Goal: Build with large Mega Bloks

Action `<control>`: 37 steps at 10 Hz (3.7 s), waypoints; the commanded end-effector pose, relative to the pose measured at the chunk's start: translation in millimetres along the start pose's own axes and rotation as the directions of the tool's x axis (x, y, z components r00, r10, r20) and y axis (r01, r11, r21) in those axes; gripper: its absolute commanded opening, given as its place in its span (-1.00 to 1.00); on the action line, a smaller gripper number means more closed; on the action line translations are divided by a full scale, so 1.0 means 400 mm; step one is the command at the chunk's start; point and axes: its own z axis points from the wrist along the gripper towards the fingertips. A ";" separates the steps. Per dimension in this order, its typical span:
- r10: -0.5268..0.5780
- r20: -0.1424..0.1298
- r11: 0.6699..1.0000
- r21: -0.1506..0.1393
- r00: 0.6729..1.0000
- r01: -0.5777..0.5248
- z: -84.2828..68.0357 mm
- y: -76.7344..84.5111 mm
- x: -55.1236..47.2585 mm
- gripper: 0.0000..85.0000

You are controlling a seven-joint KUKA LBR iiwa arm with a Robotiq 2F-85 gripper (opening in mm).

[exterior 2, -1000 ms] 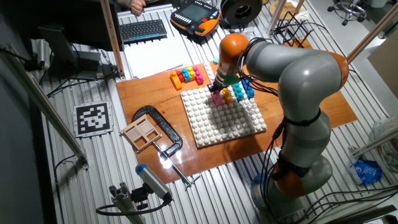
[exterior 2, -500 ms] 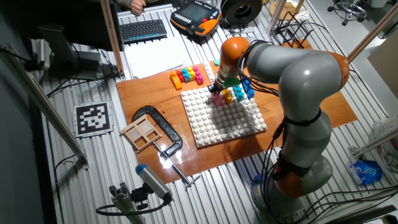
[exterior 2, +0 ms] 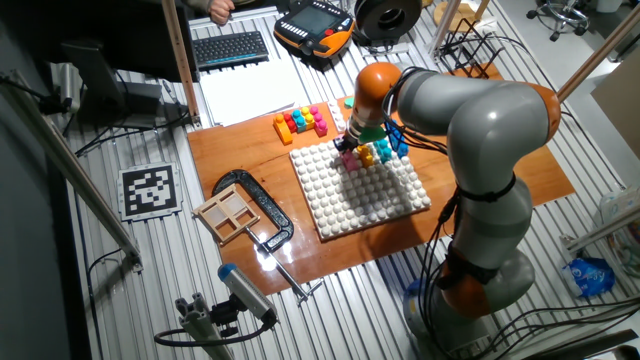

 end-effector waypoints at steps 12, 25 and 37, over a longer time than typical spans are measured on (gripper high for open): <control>-0.002 0.019 1.000 -0.004 1.000 0.002 0.016 0.014 0.011 -1.00; 0.049 0.021 0.999 0.011 0.999 -0.049 -0.009 0.027 -0.003 -0.20; -0.038 0.024 0.999 0.020 0.999 0.037 -0.008 -0.023 -0.050 -1.00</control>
